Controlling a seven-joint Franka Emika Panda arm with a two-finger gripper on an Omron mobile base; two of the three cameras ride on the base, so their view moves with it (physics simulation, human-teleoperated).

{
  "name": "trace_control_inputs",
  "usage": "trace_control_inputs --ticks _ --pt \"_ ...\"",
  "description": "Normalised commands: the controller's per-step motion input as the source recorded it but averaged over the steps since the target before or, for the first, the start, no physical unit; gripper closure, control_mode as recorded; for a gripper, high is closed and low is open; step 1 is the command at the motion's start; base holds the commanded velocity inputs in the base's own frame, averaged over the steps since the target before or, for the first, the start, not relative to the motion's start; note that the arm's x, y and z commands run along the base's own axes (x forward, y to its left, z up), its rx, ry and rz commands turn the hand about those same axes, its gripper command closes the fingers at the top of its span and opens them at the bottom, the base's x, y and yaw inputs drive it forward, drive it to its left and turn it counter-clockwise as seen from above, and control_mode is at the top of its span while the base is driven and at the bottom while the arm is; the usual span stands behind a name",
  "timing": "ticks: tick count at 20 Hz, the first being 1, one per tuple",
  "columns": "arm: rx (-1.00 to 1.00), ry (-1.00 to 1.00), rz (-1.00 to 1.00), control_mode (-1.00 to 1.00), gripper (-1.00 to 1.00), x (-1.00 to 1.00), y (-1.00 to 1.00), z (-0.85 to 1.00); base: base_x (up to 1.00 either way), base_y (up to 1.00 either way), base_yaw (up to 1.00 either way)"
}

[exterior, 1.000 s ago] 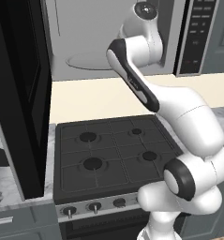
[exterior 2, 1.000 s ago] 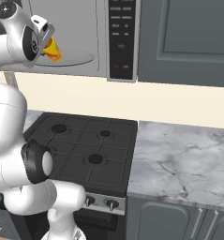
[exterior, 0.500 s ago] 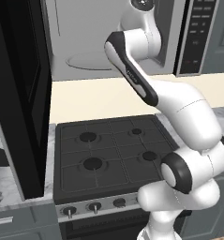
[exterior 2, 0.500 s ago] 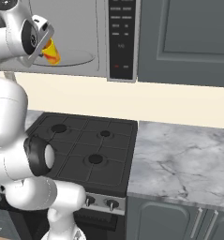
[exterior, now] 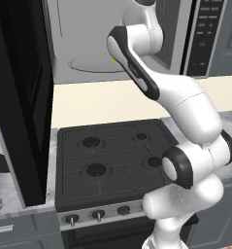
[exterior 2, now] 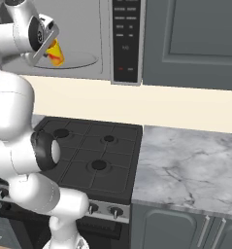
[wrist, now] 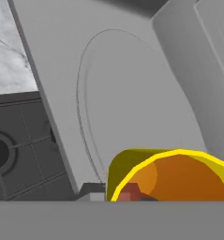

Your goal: Place the microwavable item in the microwave. Then, close the microwave door and press the start button.

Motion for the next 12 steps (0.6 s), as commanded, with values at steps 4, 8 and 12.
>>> trace_control_inputs --ticks 4,8,12 --pt "0.00 0.00 0.06 -1.00 1.00 0.22 0.00 -0.27 0.00 0.00 0.00" --pt "0.00 0.04 0.05 -1.00 1.00 0.18 0.00 -0.42 0.00 0.00 0.00" --pt "0.00 0.06 0.04 -1.00 1.00 0.27 0.00 -0.39 0.00 0.00 0.00"
